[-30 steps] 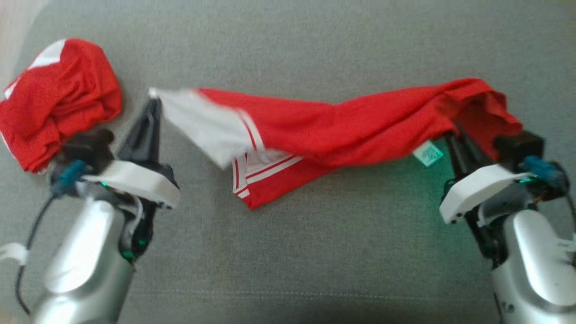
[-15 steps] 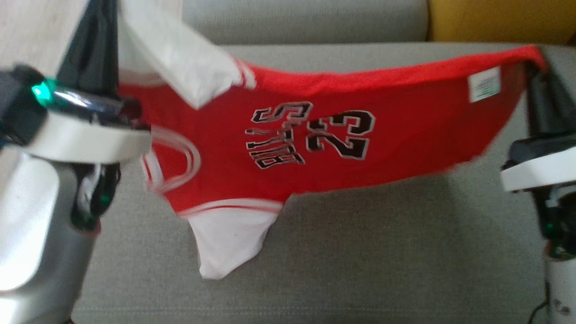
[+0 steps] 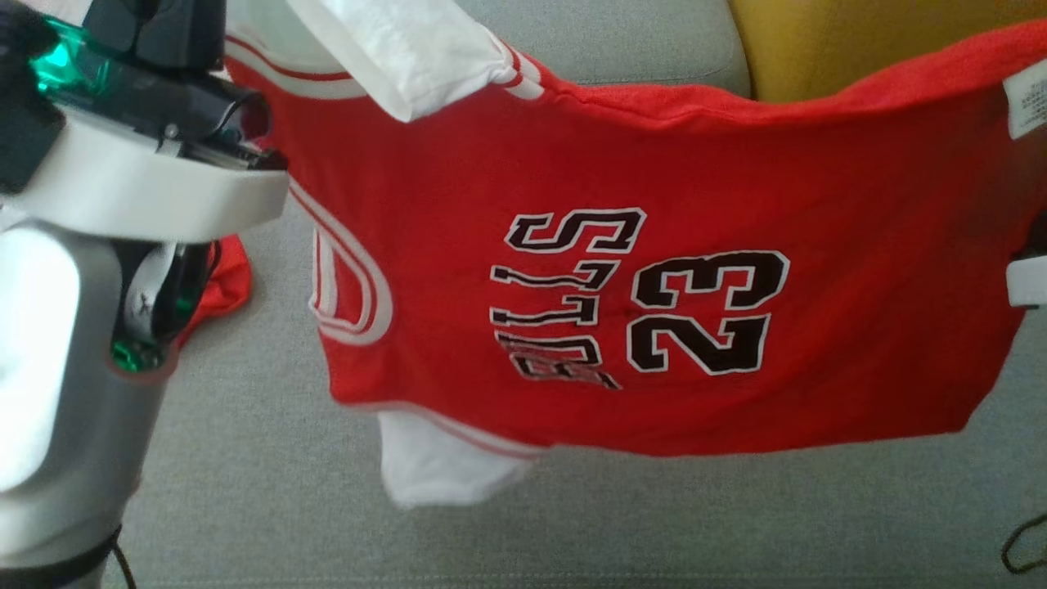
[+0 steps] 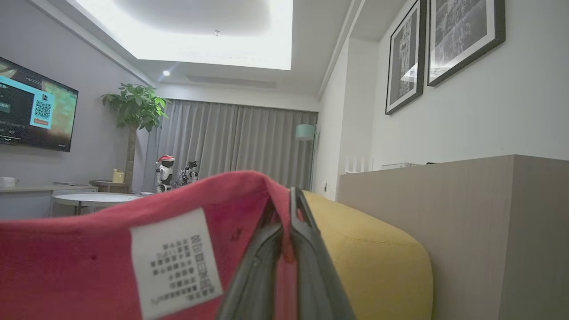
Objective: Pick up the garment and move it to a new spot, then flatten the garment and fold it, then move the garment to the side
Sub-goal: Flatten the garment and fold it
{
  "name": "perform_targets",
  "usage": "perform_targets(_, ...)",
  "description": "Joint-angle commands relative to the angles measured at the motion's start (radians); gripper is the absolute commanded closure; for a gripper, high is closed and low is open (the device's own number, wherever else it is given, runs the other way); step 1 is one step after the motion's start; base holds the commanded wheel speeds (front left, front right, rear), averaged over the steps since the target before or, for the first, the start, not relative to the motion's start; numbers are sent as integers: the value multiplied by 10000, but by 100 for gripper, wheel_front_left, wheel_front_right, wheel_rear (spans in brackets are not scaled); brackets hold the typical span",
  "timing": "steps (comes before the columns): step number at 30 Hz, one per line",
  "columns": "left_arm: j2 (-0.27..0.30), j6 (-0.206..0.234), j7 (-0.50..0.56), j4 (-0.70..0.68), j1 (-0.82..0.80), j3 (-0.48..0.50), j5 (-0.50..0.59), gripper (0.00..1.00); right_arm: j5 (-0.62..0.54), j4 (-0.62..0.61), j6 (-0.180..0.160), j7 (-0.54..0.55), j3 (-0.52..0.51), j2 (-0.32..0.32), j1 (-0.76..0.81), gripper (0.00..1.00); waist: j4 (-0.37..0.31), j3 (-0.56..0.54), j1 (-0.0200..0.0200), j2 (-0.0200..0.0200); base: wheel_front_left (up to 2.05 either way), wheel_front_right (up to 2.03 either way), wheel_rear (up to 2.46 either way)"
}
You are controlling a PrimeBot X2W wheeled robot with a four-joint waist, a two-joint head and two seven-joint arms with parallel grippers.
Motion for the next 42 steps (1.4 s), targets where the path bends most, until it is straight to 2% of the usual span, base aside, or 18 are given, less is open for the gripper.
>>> perform_targets(1,268,-45,73,-40,-765,366,-58,100,138,-129,-7,55,158,-130,-592,100,-5,7,0,0,0,0,0)
perform_targets(7,-2,-336,-43,1239,-1416,211,-321,100,471,824,-7,-92,213,-152,-1283,100,-16,158,0,0,0,0,0)
perform_targets(12,-346,-816,-540,3370,-2713,53,-405,100,959,2441,-7,-402,691,-117,-2768,100,-123,597,0,0,0,0,0)
perform_targets(13,-346,-816,-540,3370,-2713,53,-405,100,959,2441,-7,-402,691,-117,-2768,100,-123,597,0,0,0,0,0)
perform_targets(21,-834,-1297,-1626,6961,-5417,125,-279,100,1562,5756,-7,-1541,1636,187,-6157,100,-421,1724,0,0,0,0,0)
perform_targets(26,-1096,-1276,-2016,8821,-7130,207,96,100,1701,8288,-7,-2758,2163,512,-8335,100,-624,2400,0,0,0,0,0)
perform_targets(30,-1242,-1295,-2080,9719,-8165,311,375,100,1783,10115,-7,-3921,2594,796,-9739,100,-729,3065,0,0,0,0,0)
perform_targets(33,-1471,-1332,-2085,10250,-8328,409,473,100,1774,11464,-7,-4289,3134,947,-10374,100,-690,3587,0,0,0,0,0)
perform_targets(37,-1760,-1463,-2087,11267,-7779,533,394,100,1860,13206,-7,-4409,3714,1161,-10694,100,-625,4074,0,0,0,0,0)
perform_targets(42,-2041,-1622,-2088,12395,-6869,685,210,100,1951,14736,-7,-4372,4330,1292,-10637,100,-478,4498,0,0,0,0,0)
